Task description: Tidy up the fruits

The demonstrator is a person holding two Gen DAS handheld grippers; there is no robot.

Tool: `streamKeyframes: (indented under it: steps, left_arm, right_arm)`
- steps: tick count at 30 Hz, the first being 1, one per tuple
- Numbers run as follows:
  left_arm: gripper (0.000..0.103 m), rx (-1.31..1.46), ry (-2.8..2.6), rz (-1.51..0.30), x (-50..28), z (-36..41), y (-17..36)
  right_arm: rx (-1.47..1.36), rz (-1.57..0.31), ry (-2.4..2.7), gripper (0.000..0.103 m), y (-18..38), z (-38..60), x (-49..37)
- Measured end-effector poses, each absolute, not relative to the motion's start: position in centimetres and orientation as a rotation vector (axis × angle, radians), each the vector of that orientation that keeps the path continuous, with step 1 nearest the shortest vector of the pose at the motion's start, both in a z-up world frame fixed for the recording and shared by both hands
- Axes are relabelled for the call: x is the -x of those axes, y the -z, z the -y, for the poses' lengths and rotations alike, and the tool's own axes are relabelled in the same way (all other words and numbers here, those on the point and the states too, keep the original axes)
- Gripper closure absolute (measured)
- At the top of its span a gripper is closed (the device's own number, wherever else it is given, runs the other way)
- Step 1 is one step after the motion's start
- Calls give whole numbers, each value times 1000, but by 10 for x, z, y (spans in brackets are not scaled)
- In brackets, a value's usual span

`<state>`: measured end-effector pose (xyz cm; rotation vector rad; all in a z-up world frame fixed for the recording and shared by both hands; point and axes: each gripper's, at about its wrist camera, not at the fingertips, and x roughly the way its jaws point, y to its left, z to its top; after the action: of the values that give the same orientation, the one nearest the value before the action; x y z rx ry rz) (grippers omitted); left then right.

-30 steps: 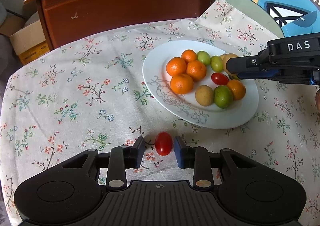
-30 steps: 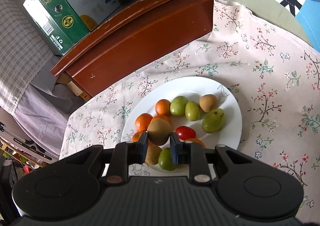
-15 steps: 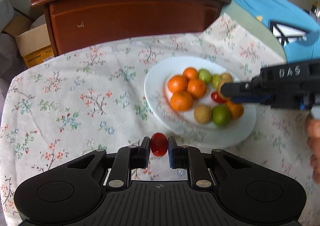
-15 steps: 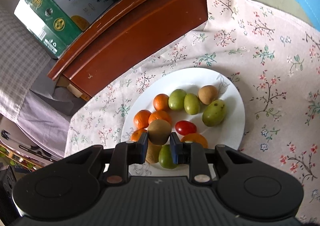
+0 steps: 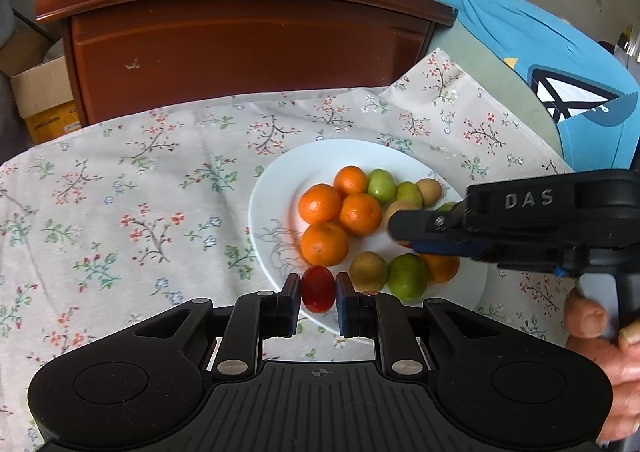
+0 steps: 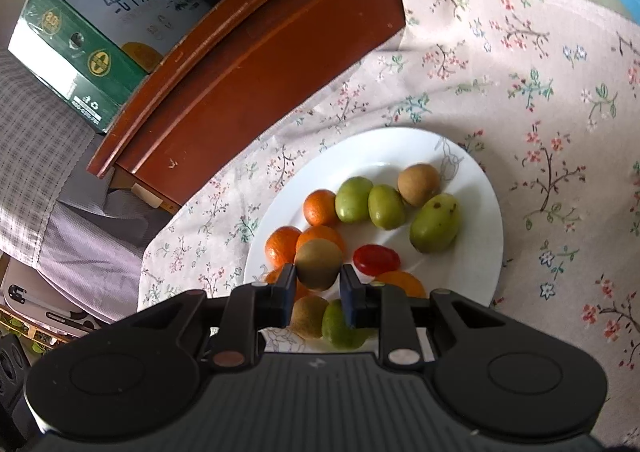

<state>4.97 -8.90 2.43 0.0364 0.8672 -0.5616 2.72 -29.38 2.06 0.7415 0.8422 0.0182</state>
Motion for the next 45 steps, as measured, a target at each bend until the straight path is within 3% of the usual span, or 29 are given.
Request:
streamKeyframes:
  steps: [10,14,16,18,22,24,29,34,45]
  left_arm:
    - [87,-15,568,-873,-56,104,-16]
    - [82,-5,591,-853,-55,107,-23]
    - [67,-17,582,-836,-52,109,-28]
    - [38,-27,556,-815,-48,108,-33]
    - [32,-42,542,-804,-42,106,-44]
    - [22,-45,530,-813,-39,104,-48]
    - [18,-67,500,-821,-33,98,-58]
    - [13,-75,466,-839,-27,92,-64]
    - [8,-97,414,-854,-12,83,-78]
  right_arm:
    - [-738,-835,20,75,-17,292,-27]
    - [-709,-819,23,66,-24,291,-25]
    - [-701,-817,25,64,-27,291,-24]
    - [-687,-813,29,62,-32,291,-21]
    - [-662,-800,56,58,-43,291,-14]
    - [-638,-796,75,56,-49,291,-10]
    - [-598,-784,140,45,-60,291,9]
    - [-569,-795,179,42,-66,290,27]
    - [-439,-892,244,25,-78,278,52]
